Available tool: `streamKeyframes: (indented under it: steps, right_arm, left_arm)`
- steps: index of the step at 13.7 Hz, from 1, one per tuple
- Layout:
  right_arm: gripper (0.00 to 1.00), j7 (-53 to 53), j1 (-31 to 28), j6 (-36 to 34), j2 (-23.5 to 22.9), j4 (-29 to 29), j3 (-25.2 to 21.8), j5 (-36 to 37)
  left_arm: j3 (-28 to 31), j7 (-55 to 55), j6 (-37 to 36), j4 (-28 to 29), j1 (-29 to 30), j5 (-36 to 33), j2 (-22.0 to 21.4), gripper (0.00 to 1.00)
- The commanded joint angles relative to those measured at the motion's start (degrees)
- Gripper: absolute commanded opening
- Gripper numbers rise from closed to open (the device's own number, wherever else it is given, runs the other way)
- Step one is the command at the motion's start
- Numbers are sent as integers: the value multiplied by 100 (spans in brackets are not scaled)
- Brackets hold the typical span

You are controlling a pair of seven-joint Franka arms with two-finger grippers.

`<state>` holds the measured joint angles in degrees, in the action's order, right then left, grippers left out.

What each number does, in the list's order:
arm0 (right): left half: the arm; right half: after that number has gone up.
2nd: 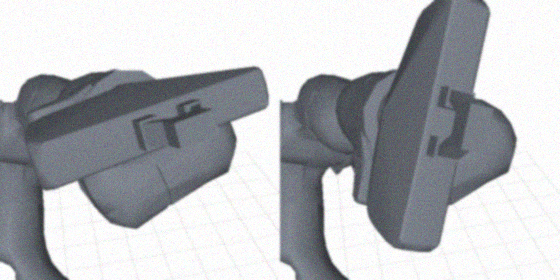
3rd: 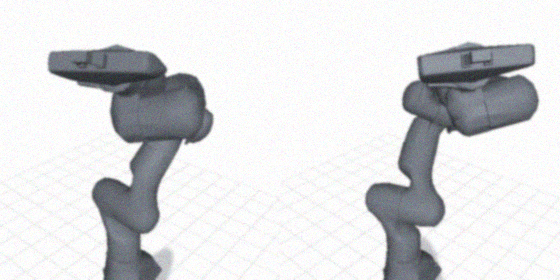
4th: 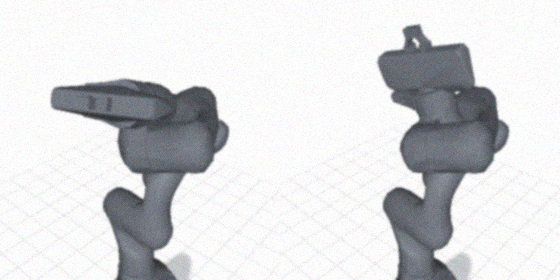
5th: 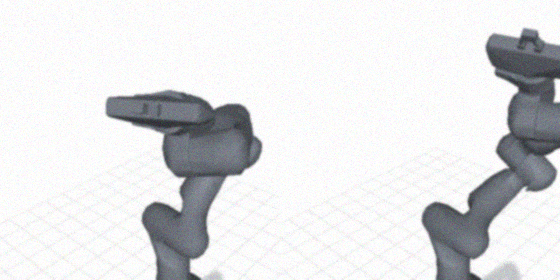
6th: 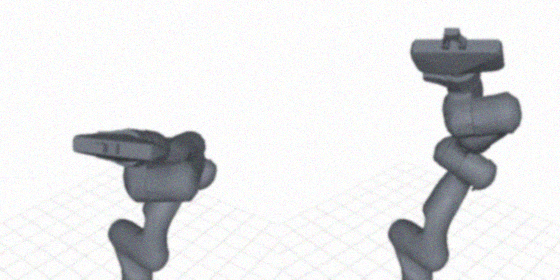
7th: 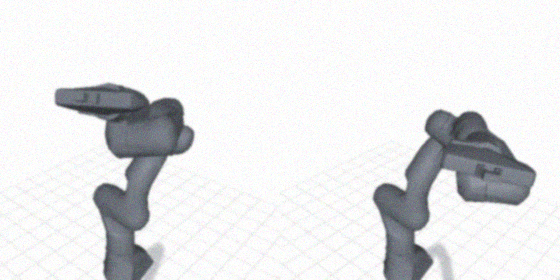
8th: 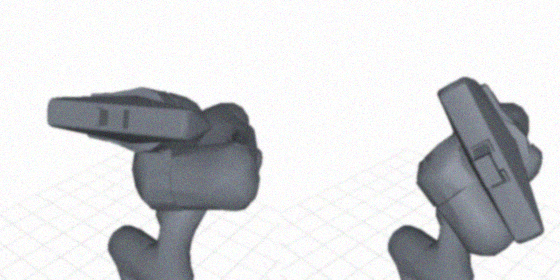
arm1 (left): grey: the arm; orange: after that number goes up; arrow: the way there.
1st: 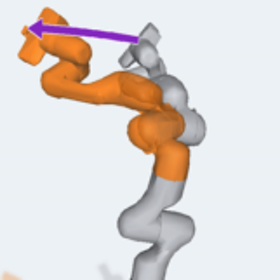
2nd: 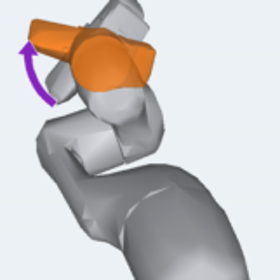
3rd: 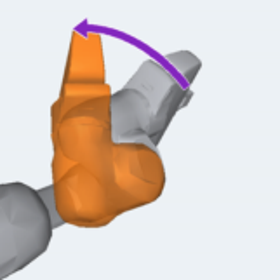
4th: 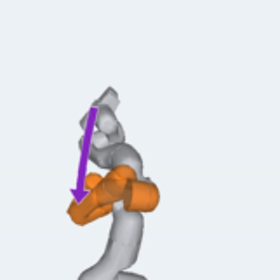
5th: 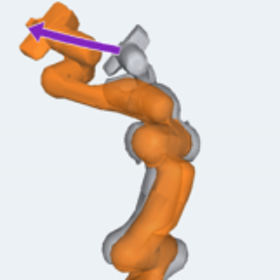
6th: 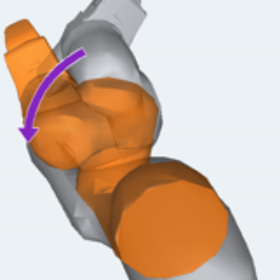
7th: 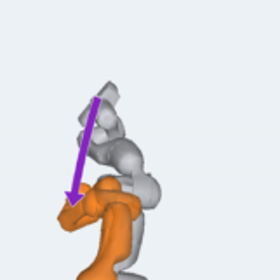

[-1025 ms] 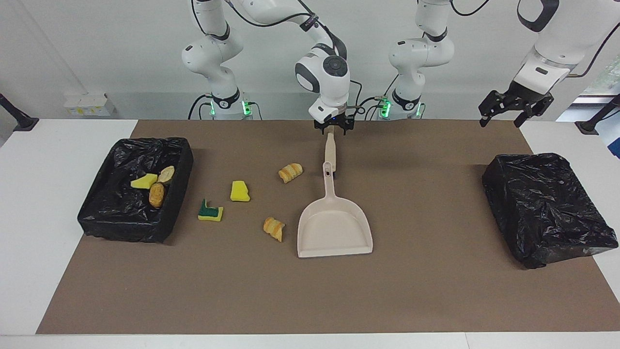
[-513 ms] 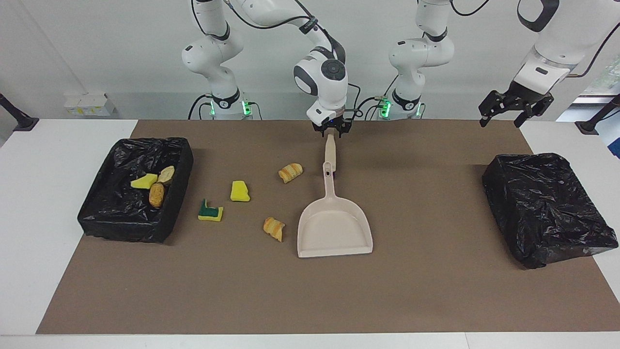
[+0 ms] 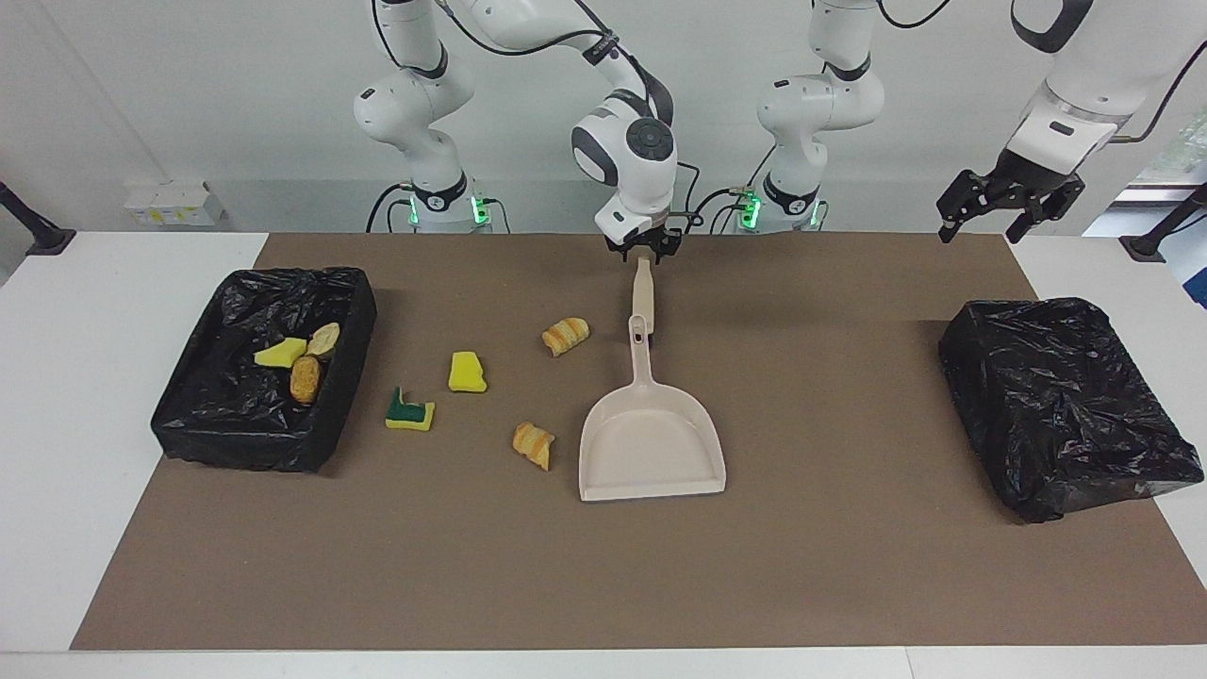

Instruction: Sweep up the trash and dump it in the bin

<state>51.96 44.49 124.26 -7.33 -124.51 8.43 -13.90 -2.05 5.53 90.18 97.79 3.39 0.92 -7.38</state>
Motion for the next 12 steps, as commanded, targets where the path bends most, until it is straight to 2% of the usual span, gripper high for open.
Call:
streamKeyframes:
  steps: [1,4,5,8,12]
  right_arm:
    - [62,42,-63,-183,188,-12,36,-192]
    - [4,138,-63,-174,188,15,27,-236]
    - [0,130,-116,-183,206,84,27,-236]
    - [0,-62,-370,-463,442,155,19,-236]
    - [0,-773,-949,-1507,1004,173,-34,-210]
  left_arm:
    - [-24,1,-27,21,-101,31,-36,100]
    - [-15,1,-27,21,-269,31,-36,100]
    - [-15,1,-27,21,-269,31,-36,100]
    - [-15,-8,-27,30,-269,31,-36,100]
    - [-32,27,-53,170,-382,40,-62,100]
